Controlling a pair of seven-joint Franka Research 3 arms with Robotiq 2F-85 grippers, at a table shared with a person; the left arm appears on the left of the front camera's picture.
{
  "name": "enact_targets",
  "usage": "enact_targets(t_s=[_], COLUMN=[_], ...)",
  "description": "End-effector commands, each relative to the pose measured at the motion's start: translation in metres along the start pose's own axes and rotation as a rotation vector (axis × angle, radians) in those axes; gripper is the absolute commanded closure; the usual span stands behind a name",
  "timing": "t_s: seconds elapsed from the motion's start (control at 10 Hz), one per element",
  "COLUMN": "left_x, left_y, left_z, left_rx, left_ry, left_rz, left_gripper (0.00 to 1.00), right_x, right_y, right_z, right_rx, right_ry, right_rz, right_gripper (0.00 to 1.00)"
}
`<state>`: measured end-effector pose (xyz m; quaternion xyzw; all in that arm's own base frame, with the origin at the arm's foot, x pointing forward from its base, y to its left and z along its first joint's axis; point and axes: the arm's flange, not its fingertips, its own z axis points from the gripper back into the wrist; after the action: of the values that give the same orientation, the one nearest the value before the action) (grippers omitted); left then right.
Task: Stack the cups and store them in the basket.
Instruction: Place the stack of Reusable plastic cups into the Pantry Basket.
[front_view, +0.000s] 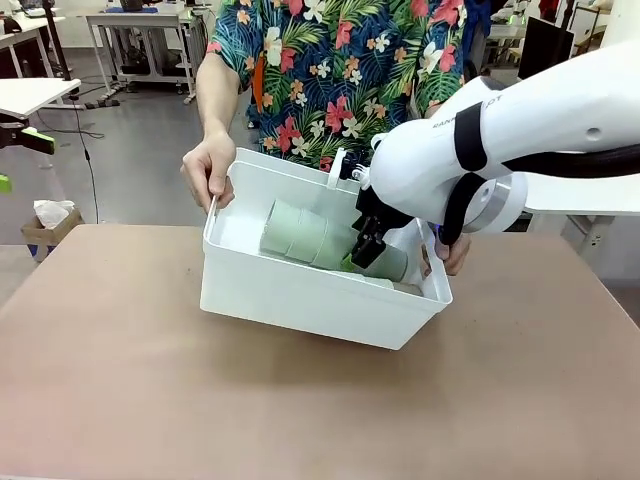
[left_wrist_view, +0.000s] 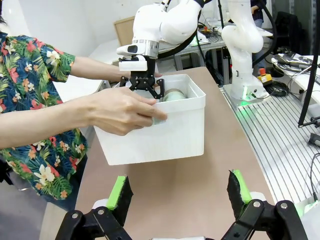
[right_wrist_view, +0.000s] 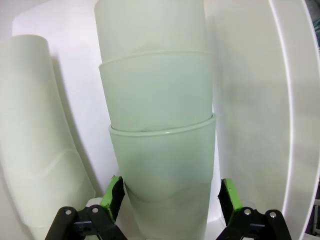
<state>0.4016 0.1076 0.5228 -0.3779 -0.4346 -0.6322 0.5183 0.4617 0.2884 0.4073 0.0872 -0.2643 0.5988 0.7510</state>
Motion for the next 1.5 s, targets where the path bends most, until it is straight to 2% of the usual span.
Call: enact_targets(t_s=[0.0, 0.3, 0.6, 0.9, 1.2, 1.4], left_x=[0.002, 0.002, 0.002, 0.002, 0.002, 0.002], left_y=[-0.002, -0.002, -0.002, -0.002, -0.002, -0.002], left_z=[-0.001, -0.001, -0.001, -0.001, -0.001, -0.001], left_rx=[0.002, 0.002, 0.002, 0.002, 0.002, 0.002], left_ry=[0.010, 0.010, 0.010, 0.010, 0.010, 0.010], left_rz=[0.011, 0.011, 0.011, 0.011, 0.011, 0.011], left_gripper=[0.00, 0.00, 0.00, 0.00, 0.00, 0.00], right_x=[0.004, 0.006, -0.011, -0.073, -0.145, -0.171], right_y=[-0.003, 0.000, -0.002, -0.022, -0.034, -0.034], right_z=[0.032, 0.104, 0.189, 0.249, 0.273, 0.277], right_rx=[0.033, 0.032, 0.035, 0.040, 0.032, 0.024], right_ry=[-0.032, -0.150, -0.277, -0.392, -0.492, -0.527], right_rz=[-0.002, -0.015, -0.064, -0.116, -0.155, -0.165], right_gripper=[0.00, 0.00, 0.00, 0.00, 0.00, 0.00])
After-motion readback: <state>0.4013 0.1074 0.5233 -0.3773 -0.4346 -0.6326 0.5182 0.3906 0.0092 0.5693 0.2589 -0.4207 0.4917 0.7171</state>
